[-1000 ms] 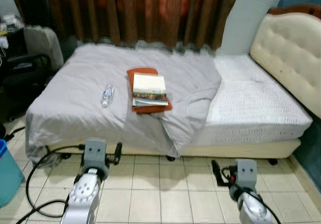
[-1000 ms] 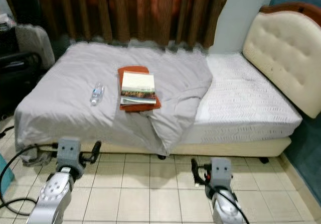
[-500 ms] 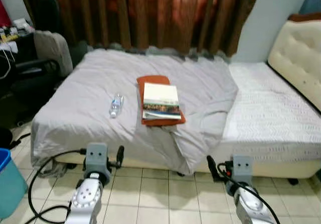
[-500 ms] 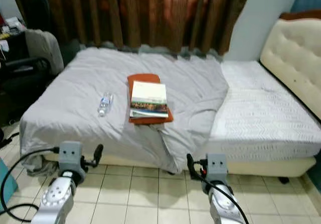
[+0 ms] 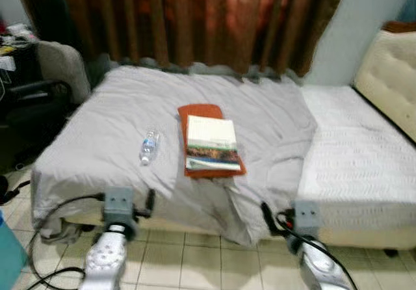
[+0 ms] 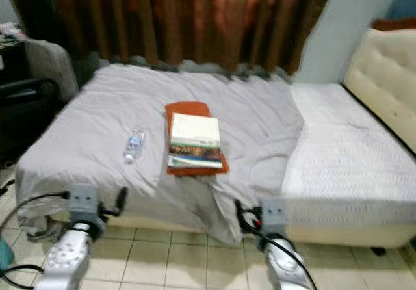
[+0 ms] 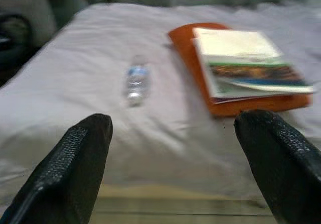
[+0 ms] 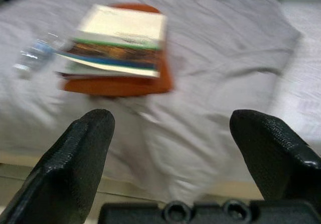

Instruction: Clean up the room

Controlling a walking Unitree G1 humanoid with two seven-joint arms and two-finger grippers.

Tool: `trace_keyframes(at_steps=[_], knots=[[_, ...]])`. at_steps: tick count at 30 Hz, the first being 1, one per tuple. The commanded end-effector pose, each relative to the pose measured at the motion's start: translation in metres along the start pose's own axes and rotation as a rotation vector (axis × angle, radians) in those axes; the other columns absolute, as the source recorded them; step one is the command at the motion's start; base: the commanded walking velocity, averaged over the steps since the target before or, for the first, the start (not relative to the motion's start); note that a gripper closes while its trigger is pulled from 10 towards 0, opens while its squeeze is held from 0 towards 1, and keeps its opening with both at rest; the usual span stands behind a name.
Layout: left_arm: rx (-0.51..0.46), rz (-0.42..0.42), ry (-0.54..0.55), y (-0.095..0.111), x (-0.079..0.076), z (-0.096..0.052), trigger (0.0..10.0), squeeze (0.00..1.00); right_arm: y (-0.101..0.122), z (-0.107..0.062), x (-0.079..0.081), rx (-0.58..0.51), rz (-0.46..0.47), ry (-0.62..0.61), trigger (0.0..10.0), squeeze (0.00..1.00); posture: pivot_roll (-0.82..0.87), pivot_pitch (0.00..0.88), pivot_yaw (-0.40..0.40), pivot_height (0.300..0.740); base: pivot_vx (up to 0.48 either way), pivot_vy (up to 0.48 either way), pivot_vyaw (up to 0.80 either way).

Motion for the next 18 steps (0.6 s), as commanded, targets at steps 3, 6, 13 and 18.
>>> trace_keyframes(at_steps=[3, 6, 13, 18], knots=[[-0.012, 0.022, 0.021, 0.0067, 0.0102, 0.0016, 10.0, 0.0, 0.0079, 0.006, 0.0065, -0.027, 0.008, 0.021, 10.0, 0.0, 0.1, 0.0, -0.081, 0.74, 0.461, 0.0, 0.0], [-0.009, 0.019, 0.02, 0.0063, 0.0102, 0.0017, 10.0, 0.0, 0.0078, 0.0063, 0.0068, -0.027, 0.007, 0.026, 10.0, 0.0, 0.1, 0.0, -0.081, 0.74, 0.461, 0.0, 0.0], [-0.01, 0.029, 0.013, 0.0074, 0.0104, 0.0029, 10.0, 0.0, 0.0075, 0.0073, 0.0081, -0.025, -0.002, 0.042, 10.0, 0.0, 0.11, 0.0, -0.083, 0.74, 0.461, 0.0, 0.0], [-0.008, 0.034, 0.009, 0.0071, 0.0112, 0.0033, 10.0, 0.0, 0.0067, 0.0079, 0.01, -0.022, -0.006, 0.049, 10.0, 0.0, 0.11, 0.0, -0.084, 0.74, 0.461, 0.0, 0.0]])
Point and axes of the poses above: a point about 5 cm out from each wrist's last joint towards the gripper, its own z axis pointing out of the wrist towards the gripper, its own y axis along the axis of the wrist's last joint, x = y × z, the point moved 1 cm from there along z, pointing out of the wrist towards the gripper, and after that the axes turned 8 degrees about -z, right-handed, at the moved point
